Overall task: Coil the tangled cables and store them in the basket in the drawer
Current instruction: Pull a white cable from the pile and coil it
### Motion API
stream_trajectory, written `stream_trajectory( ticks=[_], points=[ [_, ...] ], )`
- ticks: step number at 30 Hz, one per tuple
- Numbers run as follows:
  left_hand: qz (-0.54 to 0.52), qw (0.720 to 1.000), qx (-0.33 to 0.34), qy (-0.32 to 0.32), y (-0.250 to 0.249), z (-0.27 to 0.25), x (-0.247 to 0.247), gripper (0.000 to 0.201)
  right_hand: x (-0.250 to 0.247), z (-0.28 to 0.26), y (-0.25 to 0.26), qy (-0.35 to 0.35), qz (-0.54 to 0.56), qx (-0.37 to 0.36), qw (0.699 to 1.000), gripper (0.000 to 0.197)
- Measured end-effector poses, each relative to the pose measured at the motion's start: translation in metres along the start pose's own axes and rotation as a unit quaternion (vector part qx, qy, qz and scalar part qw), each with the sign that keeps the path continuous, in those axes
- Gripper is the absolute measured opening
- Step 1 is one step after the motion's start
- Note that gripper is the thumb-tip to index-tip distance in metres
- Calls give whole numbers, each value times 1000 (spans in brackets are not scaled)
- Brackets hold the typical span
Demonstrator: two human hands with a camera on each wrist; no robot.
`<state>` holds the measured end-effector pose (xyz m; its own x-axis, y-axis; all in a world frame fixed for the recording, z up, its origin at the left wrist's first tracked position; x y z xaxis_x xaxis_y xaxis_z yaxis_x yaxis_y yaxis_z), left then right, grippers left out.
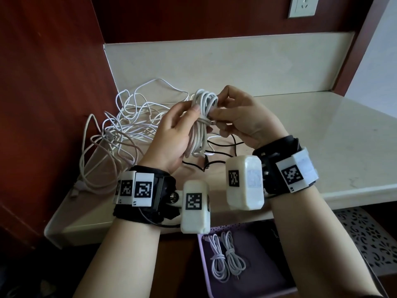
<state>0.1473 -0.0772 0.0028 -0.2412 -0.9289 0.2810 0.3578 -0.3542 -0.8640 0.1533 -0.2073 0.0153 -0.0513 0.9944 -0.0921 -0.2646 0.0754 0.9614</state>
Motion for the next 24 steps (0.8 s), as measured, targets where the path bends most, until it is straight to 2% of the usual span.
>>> stream_trajectory(
  ticks=[5,10,15,16,18,20,22,24],
  points=[
    [55,998,-6,33,5,0,3,20,-7,-1,-5,-23,-30,11,999,33],
    [33,997,-50,39,11,1,2,16,-8,3,-7,-50,-57,13,997,34],
    [-40,997,-58,-28,10,3,-7,13,0,2,0,-92,-114,-46,988,21],
    [-57,996,-60,-28,9,3,-7,14,2,3,0,-81,-112,-46,989,16],
    [-72,995,-66,-25,8,3,-5,15,9,3,-4,-17,-61,-11,998,4],
    [-54,996,-65,-19,9,3,-3,17,14,2,-9,35,-36,18,999,15],
    [-20,997,-66,-18,11,3,-3,17,13,1,-8,28,-48,18,998,17],
    [2,998,-68,-17,11,3,-4,19,11,1,-6,3,-59,15,998,10]
  ],
)
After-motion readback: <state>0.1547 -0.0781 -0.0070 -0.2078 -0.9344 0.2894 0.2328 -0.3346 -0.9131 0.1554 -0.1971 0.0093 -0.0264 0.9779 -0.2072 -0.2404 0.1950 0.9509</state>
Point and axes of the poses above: each hand's wrist, its own z-axis towards the middle knuckle, its own x-axis out of the palm, y = z × x, the point moved 7 cm from there along z, towards the middle knuckle, and after that the axes turned 8 degrees about -z, right-handed, at the moved point
